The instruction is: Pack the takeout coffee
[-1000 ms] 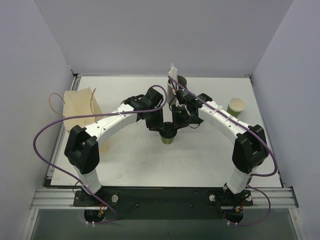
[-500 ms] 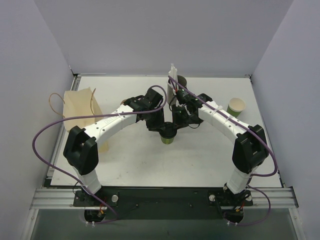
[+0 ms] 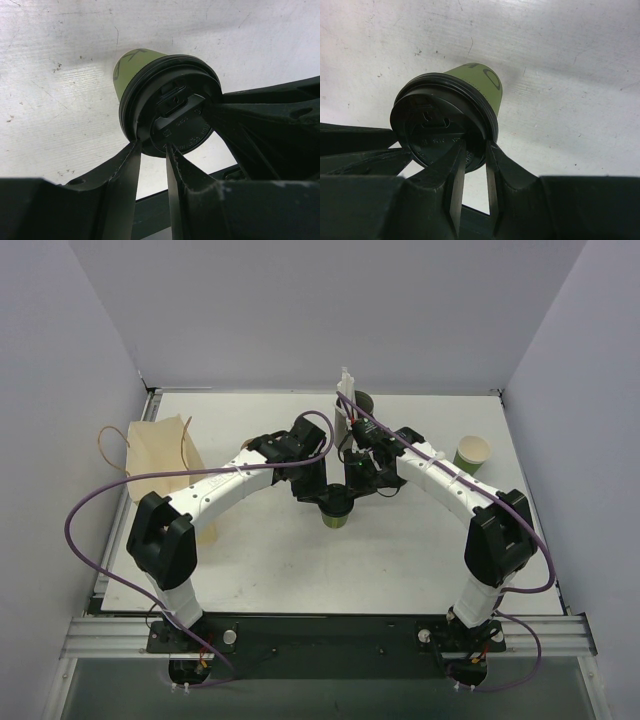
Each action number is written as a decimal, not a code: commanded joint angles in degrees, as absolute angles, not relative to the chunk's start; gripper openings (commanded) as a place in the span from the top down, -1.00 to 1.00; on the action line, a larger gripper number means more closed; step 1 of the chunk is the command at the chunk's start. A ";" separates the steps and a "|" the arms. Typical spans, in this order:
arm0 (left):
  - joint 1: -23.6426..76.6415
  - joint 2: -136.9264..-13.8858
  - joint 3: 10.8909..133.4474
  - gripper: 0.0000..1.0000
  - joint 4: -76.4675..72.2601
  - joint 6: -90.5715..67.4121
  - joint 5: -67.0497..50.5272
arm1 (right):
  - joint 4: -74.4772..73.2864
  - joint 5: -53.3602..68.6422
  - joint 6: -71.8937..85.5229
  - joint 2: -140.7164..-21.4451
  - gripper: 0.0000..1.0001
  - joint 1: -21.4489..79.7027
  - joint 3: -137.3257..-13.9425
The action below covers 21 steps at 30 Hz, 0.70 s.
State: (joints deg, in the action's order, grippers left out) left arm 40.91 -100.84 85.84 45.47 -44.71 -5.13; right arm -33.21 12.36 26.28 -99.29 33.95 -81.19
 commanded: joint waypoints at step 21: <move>39.38 -99.67 82.18 0.25 46.32 -43.51 -3.69 | -35.24 11.87 27.51 -102.13 0.66 35.42 -80.24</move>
